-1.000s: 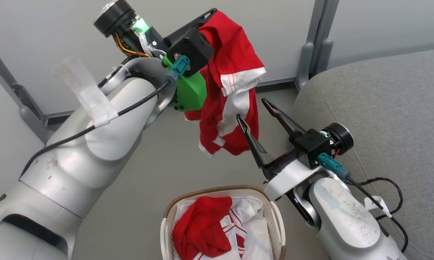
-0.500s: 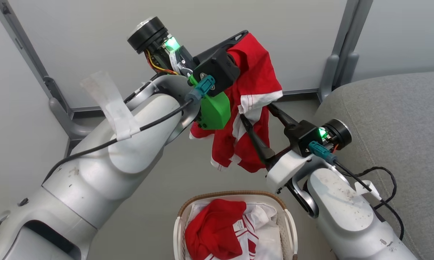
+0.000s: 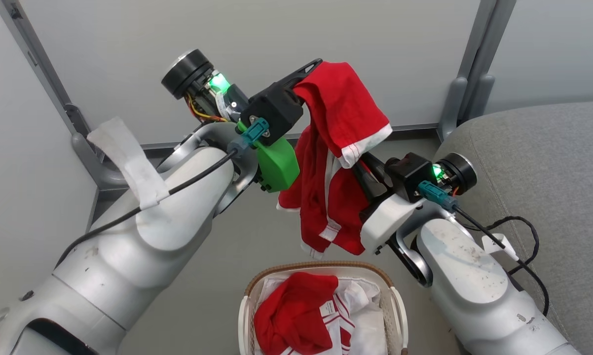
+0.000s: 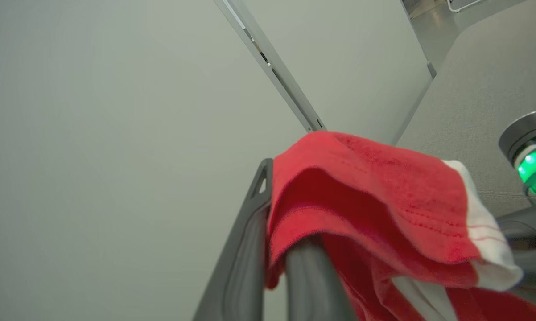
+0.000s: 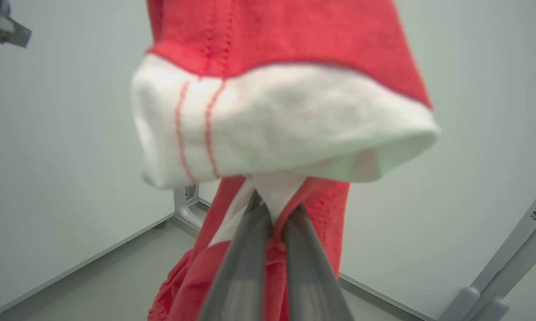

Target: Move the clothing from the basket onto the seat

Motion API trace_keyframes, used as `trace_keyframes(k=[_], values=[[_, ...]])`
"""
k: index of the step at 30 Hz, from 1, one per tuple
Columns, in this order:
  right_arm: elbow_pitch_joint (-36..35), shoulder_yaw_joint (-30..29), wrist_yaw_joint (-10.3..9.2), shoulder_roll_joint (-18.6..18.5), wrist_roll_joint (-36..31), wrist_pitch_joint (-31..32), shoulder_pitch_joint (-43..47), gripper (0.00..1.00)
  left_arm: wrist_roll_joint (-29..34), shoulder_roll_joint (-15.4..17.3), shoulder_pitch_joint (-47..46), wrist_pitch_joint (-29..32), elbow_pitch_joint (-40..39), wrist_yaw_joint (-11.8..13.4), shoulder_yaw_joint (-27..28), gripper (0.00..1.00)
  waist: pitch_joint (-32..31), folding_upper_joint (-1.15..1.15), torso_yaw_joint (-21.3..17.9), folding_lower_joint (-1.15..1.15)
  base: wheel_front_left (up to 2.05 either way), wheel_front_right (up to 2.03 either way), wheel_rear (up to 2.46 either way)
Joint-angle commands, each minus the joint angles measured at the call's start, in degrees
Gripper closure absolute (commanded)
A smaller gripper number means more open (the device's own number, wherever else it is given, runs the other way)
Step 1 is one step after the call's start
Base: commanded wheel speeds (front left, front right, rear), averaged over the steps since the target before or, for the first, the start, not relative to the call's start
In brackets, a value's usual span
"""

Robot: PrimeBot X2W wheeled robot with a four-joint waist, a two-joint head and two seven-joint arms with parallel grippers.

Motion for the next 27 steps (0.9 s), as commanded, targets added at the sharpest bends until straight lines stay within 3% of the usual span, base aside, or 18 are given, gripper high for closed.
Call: trace_keyframes(k=[1,2,3,8,16,27], values=[[-0.31,-0.52,-0.06,-0.24,-0.06,-0.28,0.10,1.00,-1.26,0.47,1.78,-0.46,0.28,0.18,0.31,0.30,0.14,0.00,-0.17,0.00,0.00,0.00,0.00],[-0.38,-0.86,-0.06,-0.24,-0.05,-0.28,0.15,1.00,-2.00,0.63,2.37,-0.68,0.40,0.09,0.61,0.02,0.20,0.00,-0.24,0.00,0.00,0.00,0.00],[-0.46,-1.16,-0.06,-0.23,-0.17,-0.28,0.17,1.00,-2.95,0.81,3.15,-0.91,0.64,-0.01,1.10,0.00,0.29,0.00,-0.33,0.00,0.00,0.00,0.00],[-1.32,-4.10,-0.06,-0.25,-1.17,-0.28,0.57,1.00,-6.98,1.36,7.39,-2.66,0.95,-0.34,2.45,0.00,0.70,0.00,-0.49,0.00,0.00,0.00,0.00],[-2.33,-9.68,-0.06,-0.26,-3.05,-0.28,2.11,1.00,-12.16,1.62,18.10,-5.15,0.82,1.16,5.36,0.00,1.53,0.00,-0.88,0.00,0.00,0.00,0.00],[-4.65,-15.73,-0.05,-0.22,-5.86,-0.28,6.30,1.00,-10.34,1.36,35.21,-5.50,-5.79,2.63,14.15,0.00,3.15,0.00,-2.81,0.00,0.00,0.00,0.00]])
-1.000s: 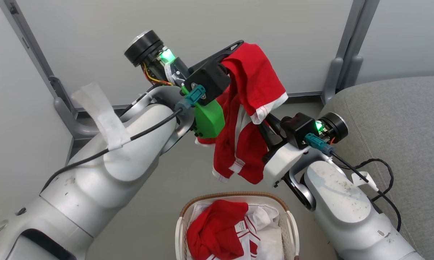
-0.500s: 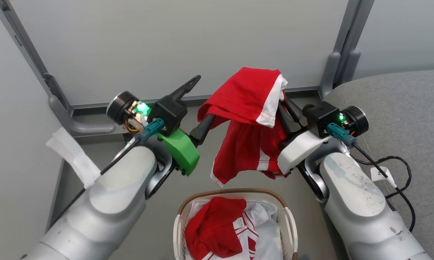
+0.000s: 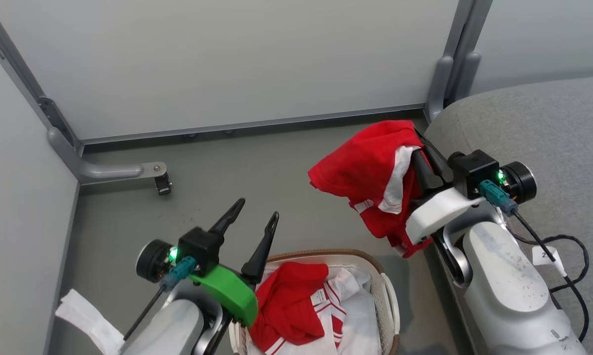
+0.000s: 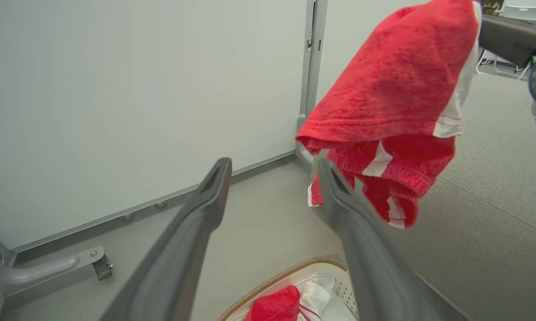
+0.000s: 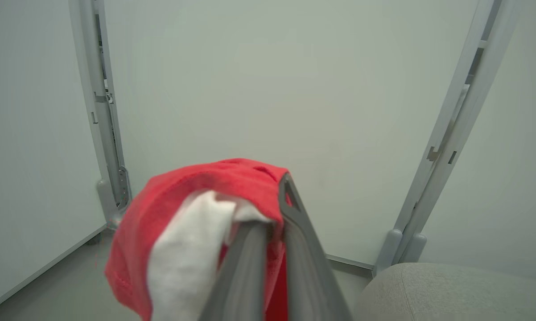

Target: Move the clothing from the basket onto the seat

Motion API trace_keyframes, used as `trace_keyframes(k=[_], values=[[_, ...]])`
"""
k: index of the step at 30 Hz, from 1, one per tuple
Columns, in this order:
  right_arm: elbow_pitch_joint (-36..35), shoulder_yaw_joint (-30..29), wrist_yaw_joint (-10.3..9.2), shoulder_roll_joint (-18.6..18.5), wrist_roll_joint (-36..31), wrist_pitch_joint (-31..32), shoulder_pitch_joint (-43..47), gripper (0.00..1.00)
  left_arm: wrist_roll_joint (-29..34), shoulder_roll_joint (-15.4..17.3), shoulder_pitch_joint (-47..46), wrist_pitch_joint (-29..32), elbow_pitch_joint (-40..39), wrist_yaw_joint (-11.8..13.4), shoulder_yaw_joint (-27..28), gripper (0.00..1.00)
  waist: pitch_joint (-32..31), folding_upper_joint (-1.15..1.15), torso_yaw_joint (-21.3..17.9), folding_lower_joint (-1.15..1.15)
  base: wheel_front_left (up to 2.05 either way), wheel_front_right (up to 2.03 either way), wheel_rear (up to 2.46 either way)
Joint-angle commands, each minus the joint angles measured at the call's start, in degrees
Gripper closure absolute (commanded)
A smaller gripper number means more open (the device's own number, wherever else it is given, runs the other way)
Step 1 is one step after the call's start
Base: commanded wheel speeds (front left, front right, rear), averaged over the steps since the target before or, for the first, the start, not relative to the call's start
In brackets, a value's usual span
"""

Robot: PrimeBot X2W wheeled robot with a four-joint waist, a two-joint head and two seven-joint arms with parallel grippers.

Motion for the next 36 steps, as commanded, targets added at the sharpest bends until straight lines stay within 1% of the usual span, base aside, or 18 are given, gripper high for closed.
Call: trace_keyframes(k=[1,5,9,12,17,21,30,36], values=[[-0.35,-0.52,-0.06,-0.19,-0.37,-0.28,1.16,1.00,1.49,0.21,1.84,-0.21,-0.52,-0.02,0.66,0.00,0.37,0.00,-0.45,0.00,0.00,0.00,0.00],[-0.71,-1.85,-0.06,-0.19,-1.24,-0.28,2.74,1.00,3.94,-0.66,5.78,-0.21,-1.41,-0.87,3.14,0.00,0.70,0.00,-0.88,0.00,0.00,0.00,0.00],[-1.07,-2.80,-0.06,-0.20,-1.55,-0.28,3.69,1.00,5.42,-1.89,7.67,-0.22,-1.98,-1.53,5.29,0.00,0.91,0.00,-1.35,0.00,0.00,0.00,0.00],[-1.31,-3.05,-0.06,-0.22,-1.31,-0.28,4.41,1.00,7.24,-2.99,8.65,-0.22,-2.43,-2.13,6.67,0.00,1.20,0.00,-2.25,0.00,0.00,0.00,0.00],[-2.20,-3.32,-0.06,-0.21,-1.14,-0.28,3.89,1.00,9.11,-3.62,8.81,-0.22,-3.04,-2.79,7.74,0.00,2.04,0.00,-4.84,0.00,0.00,0.00,0.00],[-3.51,-3.89,-0.06,-0.23,-0.96,-0.28,2.88,1.00,10.63,-3.79,8.26,-0.22,-3.90,-3.04,8.33,0.00,3.65,0.00,-8.74,0.00,0.00,0.00,0.00],[-6.53,-6.98,-0.07,-0.16,-2.17,-0.28,1.85,1.00,14.09,-3.40,5.28,-0.23,-5.42,-3.47,8.66,0.00,9.25,0.00,-20.07,0.00,0.00,0.00,0.00],[-7.27,-8.94,-0.07,-0.14,-2.43,-0.28,2.55,1.00,14.90,-2.80,3.53,-0.22,-5.68,-3.49,7.86,0.00,12.23,0.00,-25.54,0.00,0.00,0.00,0.00]])
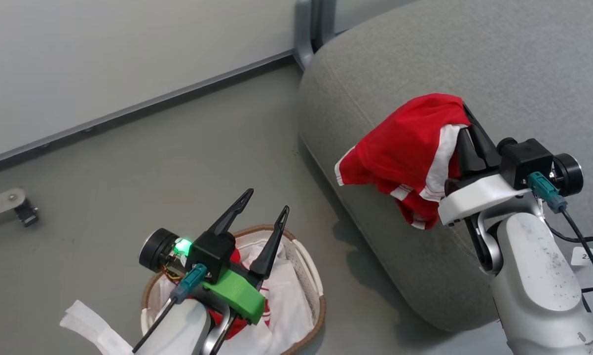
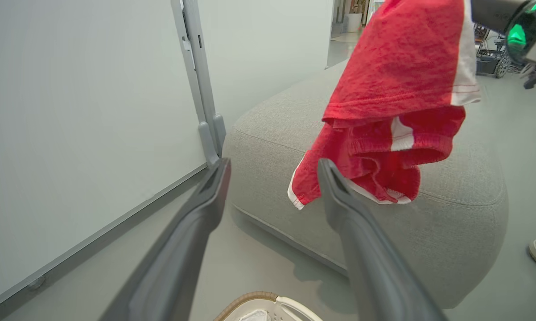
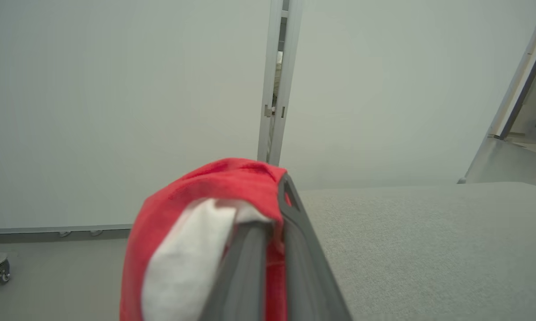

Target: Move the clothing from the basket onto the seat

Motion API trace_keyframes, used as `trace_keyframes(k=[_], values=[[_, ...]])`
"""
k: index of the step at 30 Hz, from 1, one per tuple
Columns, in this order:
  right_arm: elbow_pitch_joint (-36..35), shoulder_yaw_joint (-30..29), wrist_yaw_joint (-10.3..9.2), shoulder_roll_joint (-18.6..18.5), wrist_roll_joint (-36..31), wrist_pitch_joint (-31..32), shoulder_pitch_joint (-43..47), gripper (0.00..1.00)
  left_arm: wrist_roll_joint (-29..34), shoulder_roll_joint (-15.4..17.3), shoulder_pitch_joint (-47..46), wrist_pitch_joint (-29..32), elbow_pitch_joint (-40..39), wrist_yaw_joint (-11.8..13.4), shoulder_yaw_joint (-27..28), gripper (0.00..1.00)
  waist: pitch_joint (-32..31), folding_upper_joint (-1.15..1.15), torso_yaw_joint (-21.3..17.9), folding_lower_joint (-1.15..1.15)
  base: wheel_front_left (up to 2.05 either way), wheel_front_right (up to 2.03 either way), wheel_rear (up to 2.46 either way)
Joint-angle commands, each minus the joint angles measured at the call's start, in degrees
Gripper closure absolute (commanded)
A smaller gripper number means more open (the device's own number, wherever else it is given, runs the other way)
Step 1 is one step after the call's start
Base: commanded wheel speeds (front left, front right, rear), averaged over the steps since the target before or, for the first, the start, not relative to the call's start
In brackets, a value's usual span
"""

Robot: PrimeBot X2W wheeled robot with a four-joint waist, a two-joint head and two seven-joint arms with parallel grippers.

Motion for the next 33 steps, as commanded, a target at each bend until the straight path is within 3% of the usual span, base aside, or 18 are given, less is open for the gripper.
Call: trace_keyframes(k=[1,10,16,23,28,33], values=[[-0.35,-0.27,-0.08,-0.08,0.13,-0.28,0.44,1.00,0.26,0.55,-1.24,-0.21,-0.03,-0.21,-0.19,0.00,4.91,0.00,-6.31,0.00,0.00,0.00,0.00],[-1.21,-1.66,-0.08,-0.09,0.94,-0.28,0.53,1.00,0.42,1.47,-3.61,-0.21,0.33,-0.20,-2.92,0.00,7.83,0.00,-8.26,0.00,0.00,0.00,0.00],[-0.41,-3.45,-0.08,-0.08,-0.21,-0.28,-1.93,1.00,0.90,1.62,-5.32,-0.21,0.38,-0.21,-4.95,0.00,9.58,0.00,-5.79,0.00,0.00,0.00,0.00],[1.52,-7.65,-0.08,-0.14,-6.23,-0.28,-13.33,1.00,1.36,0.91,-6.89,-0.21,-0.41,-0.21,-6.18,0.00,12.98,0.00,-1.39,0.00,0.00,0.00,0.00],[4.03,-10.78,-0.08,-3.70,-10.82,-0.28,-24.57,1.00,2.24,0.38,-8.52,-0.21,-0.50,-0.21,-7.10,0.00,16.46,0.00,2.77,0.00,0.00,0.00,0.00],[8.41,-14.06,-0.08,-10.16,-13.85,-0.28,-35.62,1.00,2.77,-0.21,-11.20,-0.21,-1.17,-0.21,-8.38,0.00,21.43,0.00,7.31,0.00,0.00,0.00,0.00]])
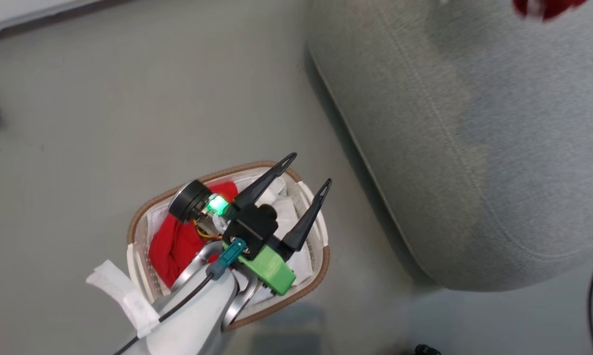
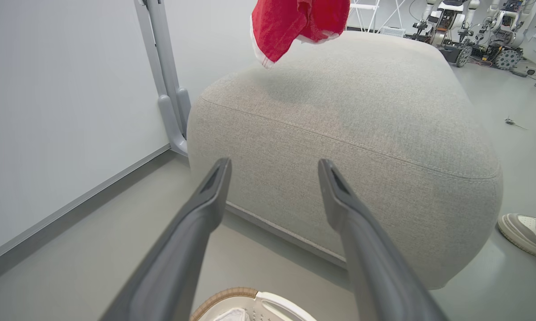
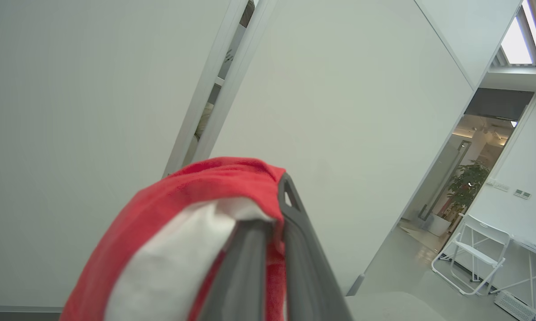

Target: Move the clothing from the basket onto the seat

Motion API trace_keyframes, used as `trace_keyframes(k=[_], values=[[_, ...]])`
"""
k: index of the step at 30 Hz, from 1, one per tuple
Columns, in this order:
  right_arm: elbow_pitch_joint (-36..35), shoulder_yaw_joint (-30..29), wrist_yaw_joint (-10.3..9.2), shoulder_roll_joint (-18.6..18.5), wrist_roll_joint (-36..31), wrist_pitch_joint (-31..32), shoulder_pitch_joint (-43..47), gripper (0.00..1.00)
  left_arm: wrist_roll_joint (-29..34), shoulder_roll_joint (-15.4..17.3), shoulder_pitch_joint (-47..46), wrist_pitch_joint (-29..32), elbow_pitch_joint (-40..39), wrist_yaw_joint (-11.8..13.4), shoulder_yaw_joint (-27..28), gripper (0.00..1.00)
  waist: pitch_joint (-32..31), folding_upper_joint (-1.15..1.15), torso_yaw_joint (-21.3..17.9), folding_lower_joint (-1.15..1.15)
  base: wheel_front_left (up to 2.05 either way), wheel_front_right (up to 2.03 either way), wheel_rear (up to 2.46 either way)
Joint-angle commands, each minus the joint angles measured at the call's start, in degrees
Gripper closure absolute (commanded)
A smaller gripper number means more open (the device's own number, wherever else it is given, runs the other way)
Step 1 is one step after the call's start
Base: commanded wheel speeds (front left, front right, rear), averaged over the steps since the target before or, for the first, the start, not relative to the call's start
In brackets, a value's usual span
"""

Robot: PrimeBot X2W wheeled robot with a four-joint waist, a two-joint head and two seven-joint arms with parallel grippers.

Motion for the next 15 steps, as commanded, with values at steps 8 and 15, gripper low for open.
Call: trace_keyframes(k=[8,15], values=[[10.48,-8.99,-0.08,-8.03,-3.88,-0.22,-8.50,1.00,2.32,-1.57,-7.93,-0.21,-0.95,-0.12,-2.35,0.00,13.25,-0.01,10.46,-0.01,0.00,0.00,0.00],[17.52,-16.05,-0.08,-7.34,-6.12,-0.22,-2.82,1.00,3.52,-2.13,-11.39,-0.21,-0.89,-0.13,-3.33,0.00,16.75,-0.01,11.40,-0.01,0.00,0.00,0.00]])
